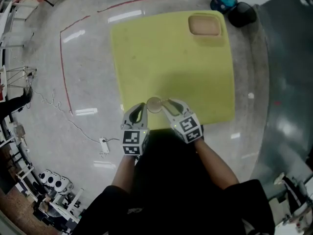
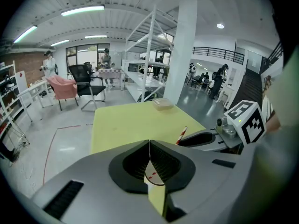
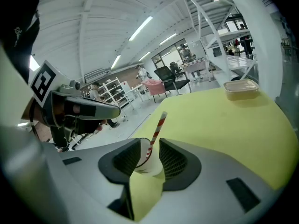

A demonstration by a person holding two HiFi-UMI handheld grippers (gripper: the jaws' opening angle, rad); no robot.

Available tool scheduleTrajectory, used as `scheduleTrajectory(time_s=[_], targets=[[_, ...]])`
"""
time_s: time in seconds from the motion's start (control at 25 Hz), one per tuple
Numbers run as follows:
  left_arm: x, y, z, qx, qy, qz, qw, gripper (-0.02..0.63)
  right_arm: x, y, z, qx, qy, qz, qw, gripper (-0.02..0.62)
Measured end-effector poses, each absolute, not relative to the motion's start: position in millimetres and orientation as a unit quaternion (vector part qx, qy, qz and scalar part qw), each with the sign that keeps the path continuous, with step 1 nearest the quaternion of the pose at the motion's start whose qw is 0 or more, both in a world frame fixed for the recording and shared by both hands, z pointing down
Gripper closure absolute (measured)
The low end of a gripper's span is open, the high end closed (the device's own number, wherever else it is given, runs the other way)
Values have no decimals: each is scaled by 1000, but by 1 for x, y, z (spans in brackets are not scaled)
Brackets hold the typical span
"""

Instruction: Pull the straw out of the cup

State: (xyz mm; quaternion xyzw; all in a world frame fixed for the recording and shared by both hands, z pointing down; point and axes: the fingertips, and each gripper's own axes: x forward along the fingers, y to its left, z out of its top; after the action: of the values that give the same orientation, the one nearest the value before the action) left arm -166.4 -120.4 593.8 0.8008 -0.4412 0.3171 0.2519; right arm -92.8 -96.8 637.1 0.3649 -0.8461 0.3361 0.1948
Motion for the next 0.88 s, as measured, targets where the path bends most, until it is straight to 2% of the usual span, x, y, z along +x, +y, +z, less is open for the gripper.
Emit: scheduleTrajectory(time_s=[0.88], targets=[[-192, -104, 595, 784, -470, 306, 268, 563, -110, -108, 650, 365, -837, 355, 200, 457]])
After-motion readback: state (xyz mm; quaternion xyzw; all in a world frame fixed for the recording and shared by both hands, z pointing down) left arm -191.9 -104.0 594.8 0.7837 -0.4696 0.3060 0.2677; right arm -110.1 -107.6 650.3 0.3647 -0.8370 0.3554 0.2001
